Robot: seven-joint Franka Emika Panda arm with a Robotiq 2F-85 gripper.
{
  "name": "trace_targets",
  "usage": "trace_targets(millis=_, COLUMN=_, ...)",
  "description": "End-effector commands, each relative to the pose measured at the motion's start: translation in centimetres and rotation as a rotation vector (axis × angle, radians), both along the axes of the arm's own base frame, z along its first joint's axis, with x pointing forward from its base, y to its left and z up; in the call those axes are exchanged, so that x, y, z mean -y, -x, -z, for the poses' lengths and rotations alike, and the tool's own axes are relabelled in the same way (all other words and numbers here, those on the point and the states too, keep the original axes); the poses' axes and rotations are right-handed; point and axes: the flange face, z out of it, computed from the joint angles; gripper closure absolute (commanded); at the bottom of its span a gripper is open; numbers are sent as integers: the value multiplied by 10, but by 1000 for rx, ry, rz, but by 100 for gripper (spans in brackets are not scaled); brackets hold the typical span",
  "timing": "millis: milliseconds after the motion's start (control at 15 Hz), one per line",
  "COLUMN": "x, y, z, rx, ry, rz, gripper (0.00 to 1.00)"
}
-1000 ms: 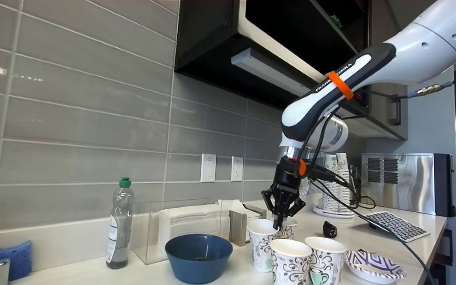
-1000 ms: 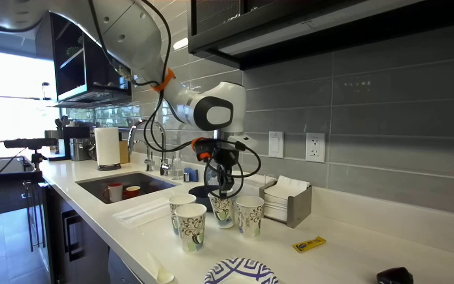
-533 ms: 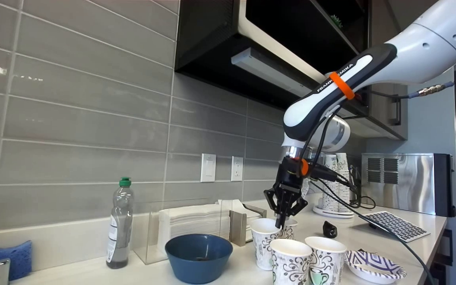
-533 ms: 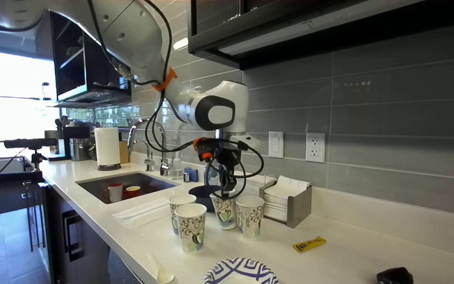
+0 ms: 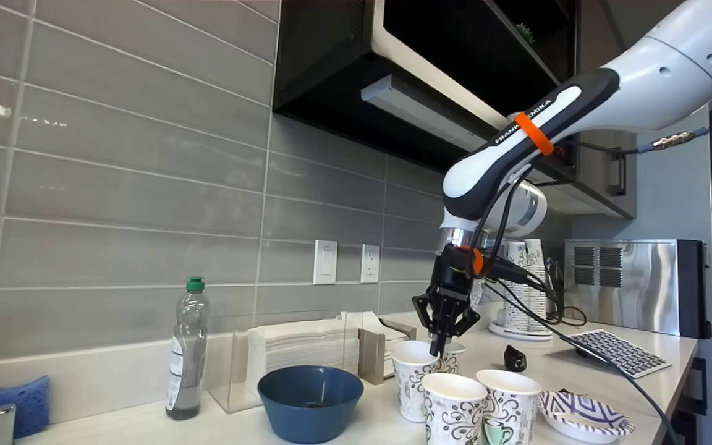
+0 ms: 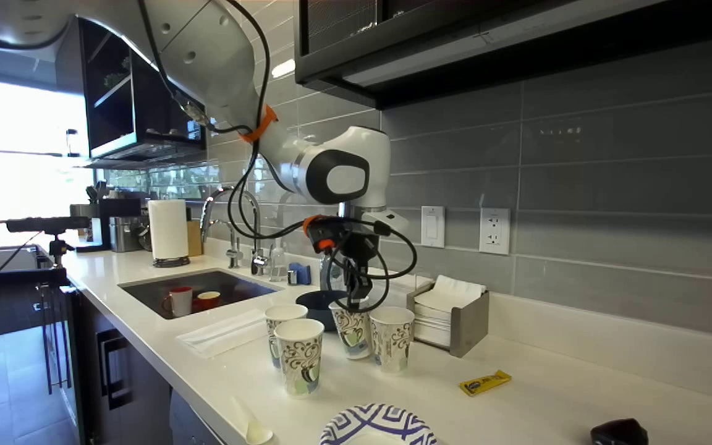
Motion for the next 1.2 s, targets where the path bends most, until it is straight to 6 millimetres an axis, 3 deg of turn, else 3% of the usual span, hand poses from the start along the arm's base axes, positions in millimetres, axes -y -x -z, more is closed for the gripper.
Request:
trace_targets(millis=0, x=-1, y=0, z=-5, rx=20, ry=-21, rz=-19, gripper=99)
trace_targets(millis=667, x=-4, y=-2, z=0, rx=14, ry=-23, rz=-48, gripper=99)
trace_targets(millis=733, x=-4, y=-3, z=1, rx=13, ry=-21, rz=-50, gripper=90)
trace_targets(millis=800, x=-3, y=-3, z=1, rx=12, ry=-18, rz=-52, gripper=69)
trace_targets(millis=1133, x=-4, y=-4, z=0, rx=14, ry=-14, rz=-58, gripper=35)
